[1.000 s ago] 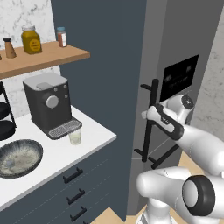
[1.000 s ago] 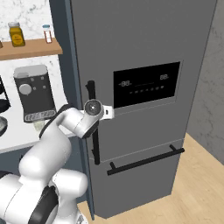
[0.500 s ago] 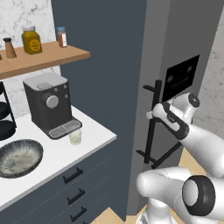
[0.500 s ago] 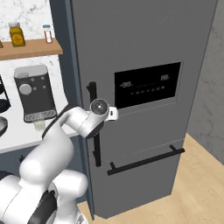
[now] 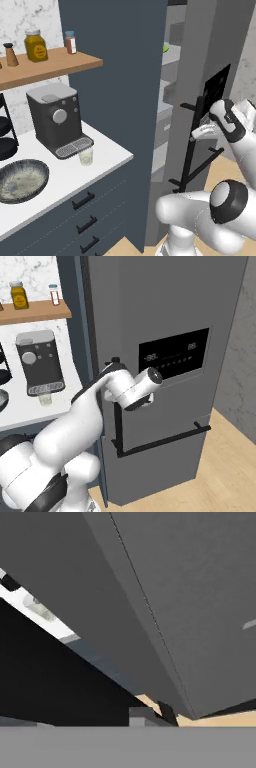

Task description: Grab a lemon wedge from the fridge and one ice cube from the ice bowl, and put them in the glass of lemonade.

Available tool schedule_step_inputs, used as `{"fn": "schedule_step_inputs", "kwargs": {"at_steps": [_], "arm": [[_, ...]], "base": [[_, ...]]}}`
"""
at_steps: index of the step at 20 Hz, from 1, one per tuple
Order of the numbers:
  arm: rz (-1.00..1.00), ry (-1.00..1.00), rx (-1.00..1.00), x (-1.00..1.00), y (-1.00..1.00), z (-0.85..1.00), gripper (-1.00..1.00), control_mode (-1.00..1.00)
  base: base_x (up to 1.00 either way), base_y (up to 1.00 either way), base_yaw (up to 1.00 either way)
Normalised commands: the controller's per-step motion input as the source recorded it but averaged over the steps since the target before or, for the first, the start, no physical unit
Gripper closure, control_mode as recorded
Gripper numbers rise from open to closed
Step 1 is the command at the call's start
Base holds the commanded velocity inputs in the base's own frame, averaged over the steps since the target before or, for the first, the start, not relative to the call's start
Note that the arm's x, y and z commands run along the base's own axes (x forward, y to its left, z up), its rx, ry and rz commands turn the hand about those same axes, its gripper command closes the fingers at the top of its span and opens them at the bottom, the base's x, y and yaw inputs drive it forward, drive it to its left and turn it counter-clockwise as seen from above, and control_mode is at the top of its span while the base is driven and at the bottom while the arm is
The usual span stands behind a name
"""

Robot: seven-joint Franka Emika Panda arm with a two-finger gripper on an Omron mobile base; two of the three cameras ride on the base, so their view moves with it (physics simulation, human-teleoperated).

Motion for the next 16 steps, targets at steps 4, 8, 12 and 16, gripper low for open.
{"fn": "schedule_step_inputs", "kwargs": {"at_steps": [4,8,12,16], "arm": [[0.0,-0.31,0.23,-0.57,-1.0,-0.32,1.0,-1.0],[-0.05,-0.16,0.13,-0.64,-0.68,-0.29,-1.0,-1.0],[-0.01,0.04,0.0,-0.25,-0.56,0.43,-1.0,-1.0],[-0.09,-0.05,0.0,-0.73,-0.23,0.64,-1.0,-1.0]], "base": [[0.0,0.0,0.0],[0.0,0.0,0.0],[0.0,0.0,0.0],[0.0,0.0,0.0]]}}
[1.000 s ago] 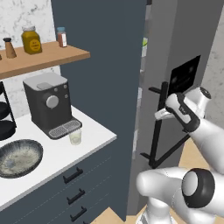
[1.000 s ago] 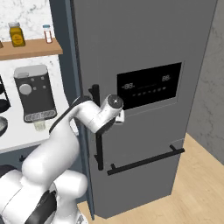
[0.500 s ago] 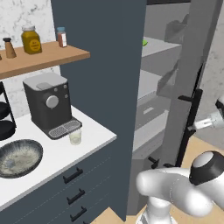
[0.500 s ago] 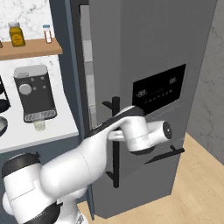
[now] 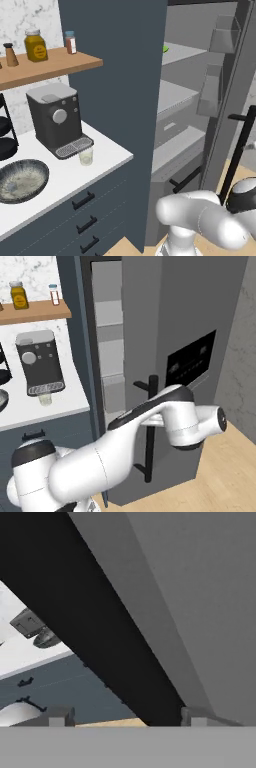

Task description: Grab a lemon wedge from the fridge and one ice cube from the ice bowl, and put them in the glass of lemonade.

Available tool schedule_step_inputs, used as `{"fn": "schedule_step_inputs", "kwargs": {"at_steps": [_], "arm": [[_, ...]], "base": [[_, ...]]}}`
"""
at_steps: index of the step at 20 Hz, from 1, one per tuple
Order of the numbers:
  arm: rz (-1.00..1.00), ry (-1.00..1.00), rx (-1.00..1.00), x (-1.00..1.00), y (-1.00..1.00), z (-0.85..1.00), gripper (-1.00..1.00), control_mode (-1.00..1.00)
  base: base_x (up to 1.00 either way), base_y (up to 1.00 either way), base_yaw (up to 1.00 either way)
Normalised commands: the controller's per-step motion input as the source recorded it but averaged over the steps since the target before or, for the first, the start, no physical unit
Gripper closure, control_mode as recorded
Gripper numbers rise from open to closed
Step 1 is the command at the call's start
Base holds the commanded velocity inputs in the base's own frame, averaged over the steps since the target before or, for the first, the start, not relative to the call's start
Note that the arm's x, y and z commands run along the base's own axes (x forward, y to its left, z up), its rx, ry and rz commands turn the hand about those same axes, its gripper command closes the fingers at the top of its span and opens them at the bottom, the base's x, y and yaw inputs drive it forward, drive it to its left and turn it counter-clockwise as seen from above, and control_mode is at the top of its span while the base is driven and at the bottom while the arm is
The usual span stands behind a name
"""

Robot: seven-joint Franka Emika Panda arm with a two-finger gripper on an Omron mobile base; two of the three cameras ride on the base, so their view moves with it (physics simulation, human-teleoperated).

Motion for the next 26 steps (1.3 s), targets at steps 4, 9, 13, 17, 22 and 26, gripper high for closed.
{"fn": "schedule_step_inputs", "kwargs": {"at_steps": [4,9,13,17,22,26], "arm": [[-0.18,-0.32,0.0,-1.0,-0.05,0.06,-1.0,-1.0],[-0.25,-0.08,-0.11,-0.58,0.27,0.64,-1.0,-1.0],[-0.3,0.07,-0.36,-0.01,1.0,0.77,-1.0,-1.0],[-0.22,0.11,-0.46,0.16,1.0,0.46,-1.0,-1.0],[-0.21,0.27,-0.48,0.7,0.97,0.1,-1.0,-1.0],[-0.13,0.39,-0.45,0.66,0.66,0.15,-1.0,-1.0]], "base": [[0.0,0.0,0.0],[0.0,0.0,0.0],[0.0,0.0,0.0],[0.0,0.0,0.0],[0.0,0.0,0.0],[0.0,0.0,0.0]]}}
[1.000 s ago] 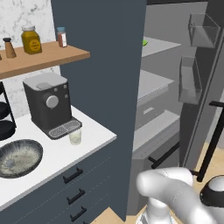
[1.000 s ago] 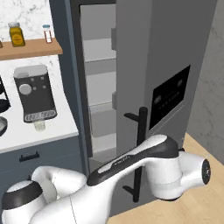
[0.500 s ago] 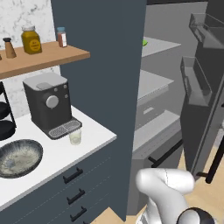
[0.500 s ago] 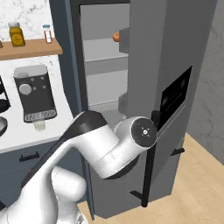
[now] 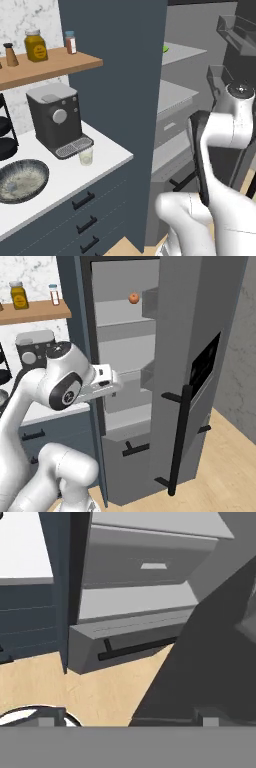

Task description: Grab a lemon wedge from the fridge and one ice cube from the ice bowl, and put them in the glass of lemonade.

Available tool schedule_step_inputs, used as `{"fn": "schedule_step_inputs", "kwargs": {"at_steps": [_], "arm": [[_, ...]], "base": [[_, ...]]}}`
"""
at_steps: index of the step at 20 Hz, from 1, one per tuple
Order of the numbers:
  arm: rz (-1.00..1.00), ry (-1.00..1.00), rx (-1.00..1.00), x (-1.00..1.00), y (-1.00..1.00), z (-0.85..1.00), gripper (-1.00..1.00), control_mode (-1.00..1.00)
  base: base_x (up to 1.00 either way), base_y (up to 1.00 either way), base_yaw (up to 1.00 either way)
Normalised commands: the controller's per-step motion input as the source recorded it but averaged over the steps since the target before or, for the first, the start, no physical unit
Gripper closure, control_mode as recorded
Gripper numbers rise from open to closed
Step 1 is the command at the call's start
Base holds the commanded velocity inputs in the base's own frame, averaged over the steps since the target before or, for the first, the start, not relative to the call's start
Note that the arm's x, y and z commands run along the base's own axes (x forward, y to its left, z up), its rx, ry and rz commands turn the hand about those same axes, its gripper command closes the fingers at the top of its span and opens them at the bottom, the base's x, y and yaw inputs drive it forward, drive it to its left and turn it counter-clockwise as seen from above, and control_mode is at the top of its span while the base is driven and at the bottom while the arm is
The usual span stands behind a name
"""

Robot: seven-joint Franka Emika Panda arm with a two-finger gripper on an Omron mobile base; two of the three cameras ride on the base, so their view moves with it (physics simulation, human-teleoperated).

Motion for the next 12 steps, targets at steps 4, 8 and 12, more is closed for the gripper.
{"fn": "schedule_step_inputs", "kwargs": {"at_steps": [4,8,12], "arm": [[-0.03,0.26,-0.45,1.0,0.16,0.07,-1.0,-1.0],[-0.08,0.01,-0.37,0.79,-0.06,0.21,-1.0,-1.0],[-0.13,-0.01,-0.34,0.43,-0.09,0.27,-1.0,-1.0]], "base": [[0.0,0.0,0.0],[0.0,0.0,0.0],[0.0,0.0,0.0]]}}
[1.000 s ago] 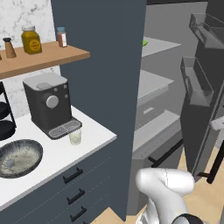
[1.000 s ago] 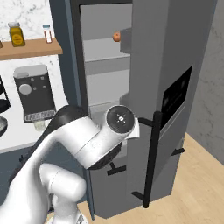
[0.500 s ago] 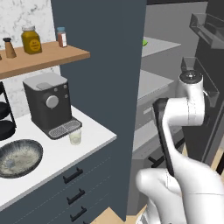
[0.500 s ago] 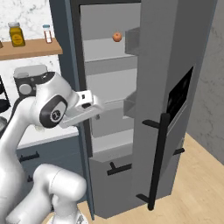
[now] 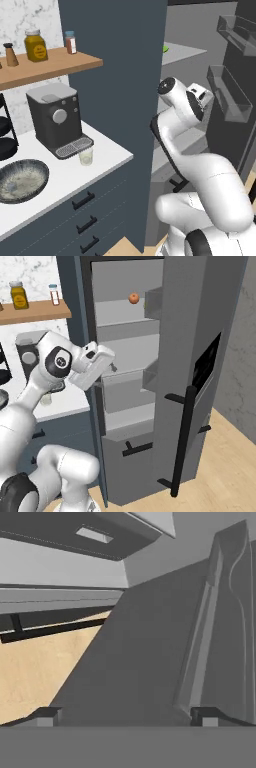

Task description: Grab a lemon wedge from the fridge and one ice cube from the ice bowl, and put them in the glass of lemonade.

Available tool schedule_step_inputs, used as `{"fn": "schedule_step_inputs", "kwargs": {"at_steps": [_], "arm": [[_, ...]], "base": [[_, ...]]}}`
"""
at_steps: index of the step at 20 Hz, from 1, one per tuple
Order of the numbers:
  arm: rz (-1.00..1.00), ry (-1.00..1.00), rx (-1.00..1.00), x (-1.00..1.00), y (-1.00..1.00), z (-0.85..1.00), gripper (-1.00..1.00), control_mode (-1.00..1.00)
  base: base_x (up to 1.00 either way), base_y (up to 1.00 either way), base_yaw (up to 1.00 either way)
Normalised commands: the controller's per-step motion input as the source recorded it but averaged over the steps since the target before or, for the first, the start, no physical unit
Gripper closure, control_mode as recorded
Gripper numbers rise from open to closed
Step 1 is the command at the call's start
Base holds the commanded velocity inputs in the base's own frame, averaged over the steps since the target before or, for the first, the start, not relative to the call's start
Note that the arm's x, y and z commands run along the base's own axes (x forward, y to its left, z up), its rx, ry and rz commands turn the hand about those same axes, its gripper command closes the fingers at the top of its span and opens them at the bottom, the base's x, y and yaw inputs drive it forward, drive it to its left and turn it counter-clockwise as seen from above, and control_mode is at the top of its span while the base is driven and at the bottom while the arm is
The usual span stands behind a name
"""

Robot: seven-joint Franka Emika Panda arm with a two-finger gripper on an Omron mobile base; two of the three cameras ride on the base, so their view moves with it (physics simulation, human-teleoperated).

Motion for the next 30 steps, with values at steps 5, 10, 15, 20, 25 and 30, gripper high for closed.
{"fn": "schedule_step_inputs", "kwargs": {"at_steps": [5,10,15,20,25,30], "arm": [[-0.16,-0.01,-0.13,0.21,-0.49,0.0,-1.0,-1.0],[-0.11,0.0,0.0,0.14,-0.71,0.05,-1.0,-1.0],[-0.02,0.0,0.0,0.01,-0.96,0.01,-1.0,-1.0],[0.0,0.0,0.0,0.0,-0.95,0.0,-1.0,-1.0],[0.0,-0.09,0.0,-0.13,-0.95,-0.11,-1.0,-1.0],[0.0,-0.27,0.0,-0.1,-0.88,-0.16,-1.0,-1.0]], "base": [[0.0,0.0,0.0],[0.0,0.0,0.0],[0.0,0.0,0.0],[0.0,0.0,0.0],[0.0,0.0,0.0],[0.0,0.0,0.0]]}}
